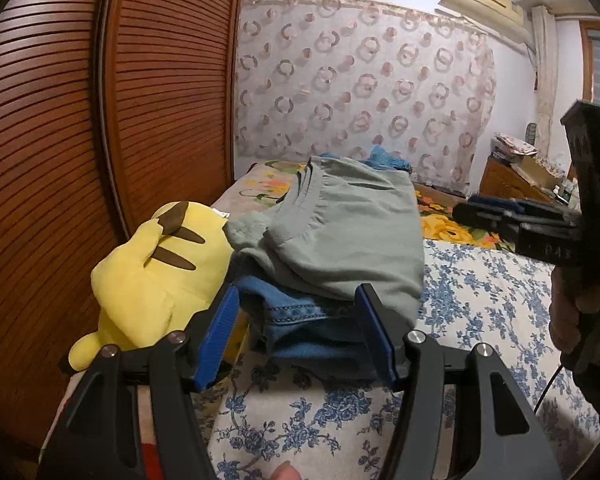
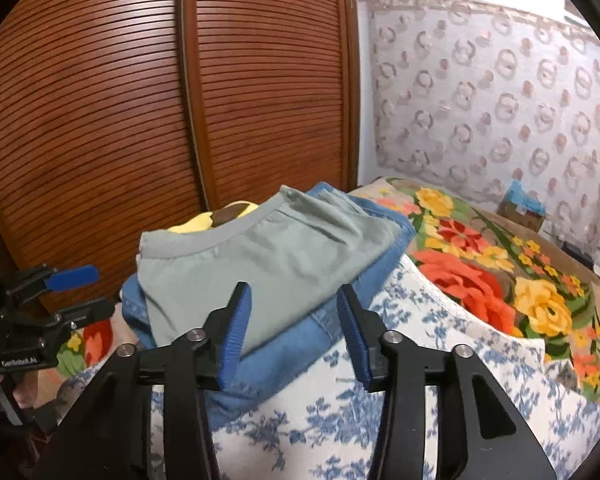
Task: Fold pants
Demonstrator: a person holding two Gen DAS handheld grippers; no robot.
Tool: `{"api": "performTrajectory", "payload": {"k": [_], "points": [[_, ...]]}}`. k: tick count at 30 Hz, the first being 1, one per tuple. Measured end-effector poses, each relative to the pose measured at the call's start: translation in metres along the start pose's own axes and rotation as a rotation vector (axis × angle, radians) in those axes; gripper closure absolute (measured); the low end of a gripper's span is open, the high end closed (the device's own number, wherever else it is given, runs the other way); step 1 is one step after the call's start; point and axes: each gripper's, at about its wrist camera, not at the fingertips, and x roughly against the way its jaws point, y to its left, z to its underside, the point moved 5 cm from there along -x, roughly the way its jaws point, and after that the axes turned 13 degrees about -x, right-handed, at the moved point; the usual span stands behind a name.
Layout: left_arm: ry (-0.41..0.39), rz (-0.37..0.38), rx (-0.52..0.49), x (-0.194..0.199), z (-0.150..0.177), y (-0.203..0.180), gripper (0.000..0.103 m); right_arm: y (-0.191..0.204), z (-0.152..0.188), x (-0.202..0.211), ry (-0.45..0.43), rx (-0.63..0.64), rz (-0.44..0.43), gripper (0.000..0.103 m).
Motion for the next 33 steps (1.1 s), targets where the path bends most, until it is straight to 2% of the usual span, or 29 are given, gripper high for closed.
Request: {"api": "performTrajectory", "payload": {"k": [6,14,17,23,28,33], "points": [[-0.003,-0.007,-0.019,0.008,0.000,-0.005,0.043,-0.002,0.016,0.017,0.005,-0.012,0.014,0.040],[-0.005,0.049,-0.053,0.017,0.011,-0.024,0.043,-0.006,0.040,0.045,-0.007,-0.055,0.050,0.026],[0.002,0.081,-0.058,0.021,0.012,-0.033,0.043,-0.008,0.052,0.061,-0.018,-0.082,0.066,0.024],[-0.010,0.075,-0.099,0.031,0.011,-0.048,0.043,-0.012,0.070,0.090,-0.045,-0.127,0.106,0.018],[-0.017,0.116,-0.087,0.037,0.011,-0.056,0.041,-0.017,0.078,0.115,-0.079,-0.141,0.188,0.018],[-0.031,0.140,-0.105,0.048,0.007,-0.072,0.041,-0.019,0.085,0.140,-0.102,-0.160,0.213,0.018]]}}
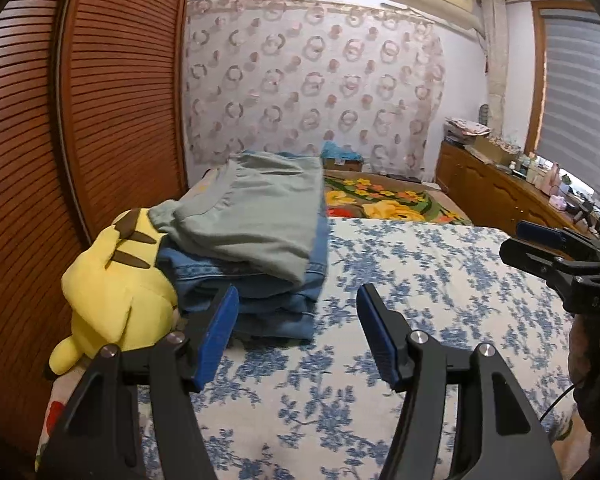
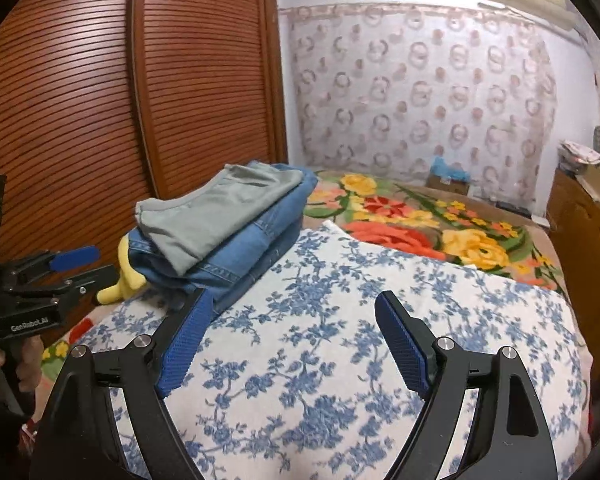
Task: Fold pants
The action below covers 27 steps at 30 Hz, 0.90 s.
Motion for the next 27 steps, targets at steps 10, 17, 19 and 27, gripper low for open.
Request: {"api": "performTrajectory", "payload": {"k": [10,17,19,27], "points": [[-0.013,0.048,-0.050,0.019,-0.003,-0.042,0.041,-0.019,0.013,0.056,-0.044,-0.048,0.071,0.015],[-0.005,0.083,-0.067,0.028,0.002,-0.071,0.041,-0.046,0.039,0.094,-0.067,-0.113,0.138,0.015],[-0.010,0.083,-0.078,0.031,0.000,-0.077,0.041,-0.052,0.043,0.102,-0.074,-0.124,0.157,0.015],[-0.027,0.101,-0.089,0.040,-0.016,-0.099,0.041,-0.077,0.049,0.137,-0.125,-0.157,0.245,0.015]]}}
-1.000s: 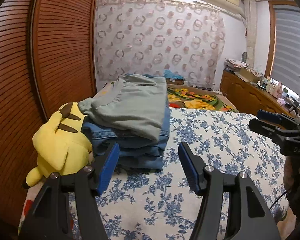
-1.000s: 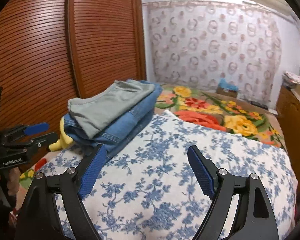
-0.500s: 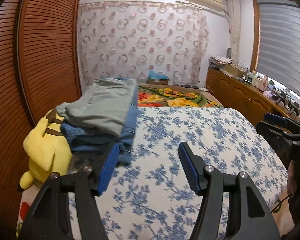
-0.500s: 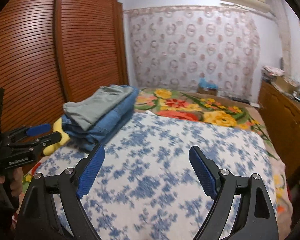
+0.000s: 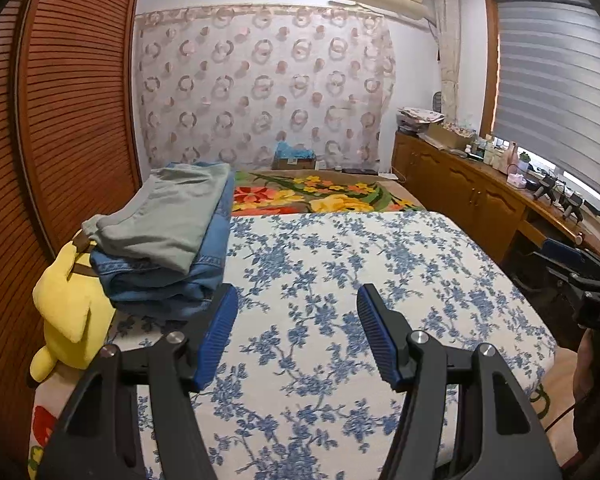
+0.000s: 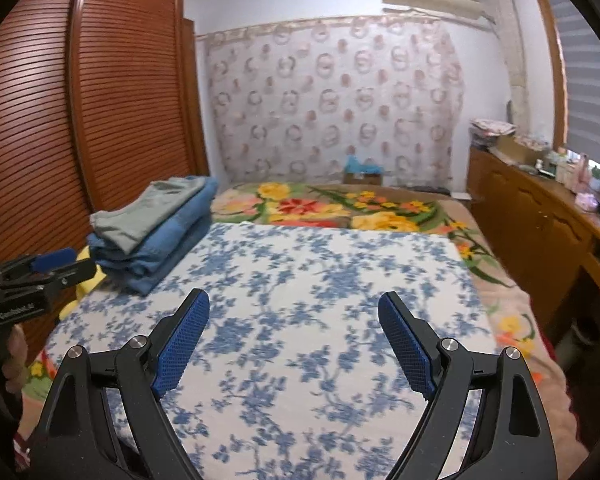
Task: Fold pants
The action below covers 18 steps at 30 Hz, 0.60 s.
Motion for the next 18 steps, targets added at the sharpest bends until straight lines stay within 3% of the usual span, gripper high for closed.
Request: {"api": "performTrajectory", "payload": {"k": [18], "points": [[-0.062,-0.001,-0.029,0.028,-0.036,-0.014,0.041,-0.012,-0.025,0.033,-0.083,-0.024,0.098,0.015]]}}
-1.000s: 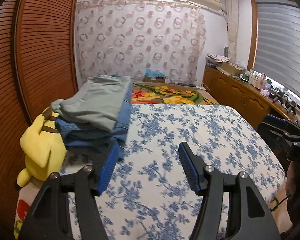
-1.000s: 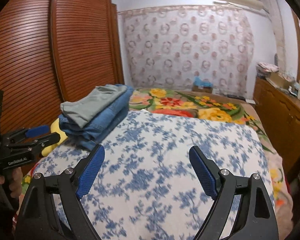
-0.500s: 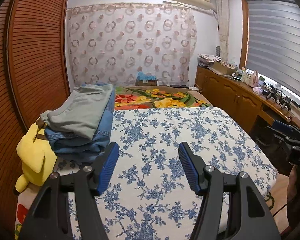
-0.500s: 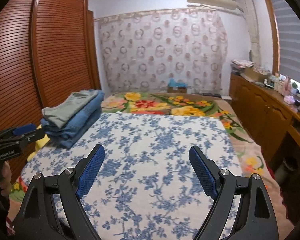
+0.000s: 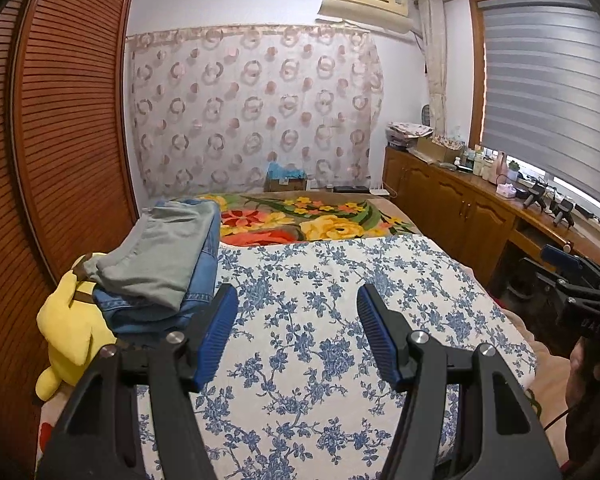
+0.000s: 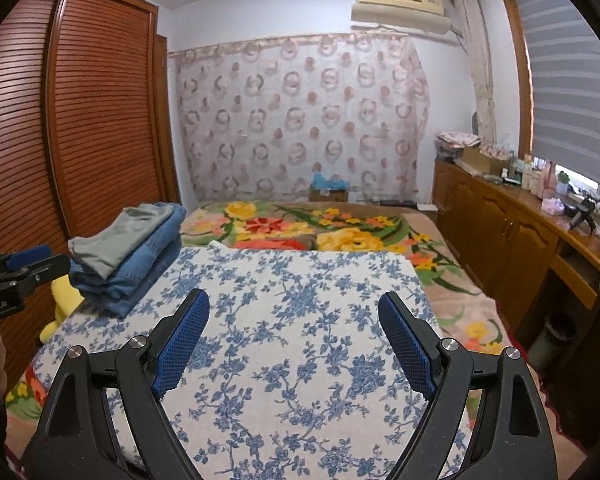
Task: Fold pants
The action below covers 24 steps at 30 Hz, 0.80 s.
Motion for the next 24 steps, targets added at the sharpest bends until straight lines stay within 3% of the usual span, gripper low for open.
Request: {"api": "performTrajectory", "payload": {"k": [24], "points": [[0.002,-0.006,0.002,0.0012,0.0029,0.0004,0.041,0.0038,0.0003,0.0048,-0.013,0.003,0.000,0.015]]}}
